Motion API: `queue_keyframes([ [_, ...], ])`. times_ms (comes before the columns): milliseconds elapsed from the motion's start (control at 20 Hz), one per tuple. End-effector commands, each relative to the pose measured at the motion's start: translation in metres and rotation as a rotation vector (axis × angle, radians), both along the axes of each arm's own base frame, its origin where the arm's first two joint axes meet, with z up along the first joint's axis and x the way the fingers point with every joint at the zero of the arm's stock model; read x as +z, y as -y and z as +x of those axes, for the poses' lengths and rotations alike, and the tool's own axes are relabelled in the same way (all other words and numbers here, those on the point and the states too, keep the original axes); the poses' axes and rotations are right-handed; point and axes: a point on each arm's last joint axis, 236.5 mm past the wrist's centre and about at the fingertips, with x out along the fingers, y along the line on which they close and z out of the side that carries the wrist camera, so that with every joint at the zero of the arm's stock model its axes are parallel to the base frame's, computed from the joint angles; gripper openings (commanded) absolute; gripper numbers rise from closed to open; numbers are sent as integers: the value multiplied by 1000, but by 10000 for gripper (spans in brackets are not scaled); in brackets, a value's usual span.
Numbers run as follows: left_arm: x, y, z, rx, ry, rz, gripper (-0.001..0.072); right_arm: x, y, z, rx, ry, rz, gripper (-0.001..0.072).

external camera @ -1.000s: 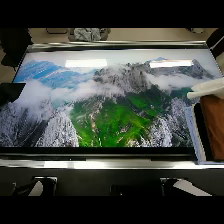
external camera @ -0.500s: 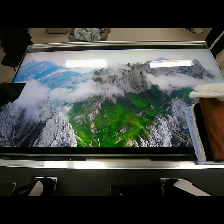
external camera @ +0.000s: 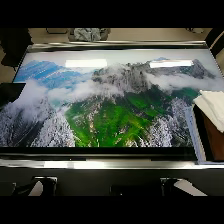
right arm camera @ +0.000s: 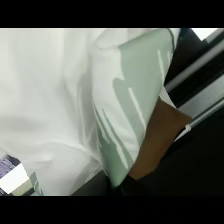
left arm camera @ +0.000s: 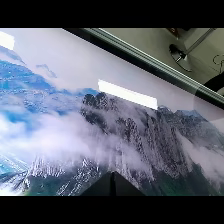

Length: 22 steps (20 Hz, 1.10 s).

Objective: Fold the shirts.

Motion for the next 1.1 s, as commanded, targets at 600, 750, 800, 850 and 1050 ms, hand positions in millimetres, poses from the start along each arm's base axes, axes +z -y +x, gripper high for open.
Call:
queue_keyframes([
  [600, 64, -27, 28, 72, 94, 276, 23, 136, 52, 99, 312, 197, -705, 672],
  [750, 40, -46, 68, 100, -129, 553, 25, 190, -49, 212, 579, 451, -816, 671],
  [800, 19, -46, 77, 91, -220, 624, 26, 176, -94, 235, 662, 472, -737, 671],
  [850, -7, -41, 83, 61, -310, 670, 41, 143, -140, 249, 766, 426, -620, 671],
  [1050, -158, -15, 16, -148, -912, 638, 607, 3, -260, 220, 1071, 19, -89, 671],
])
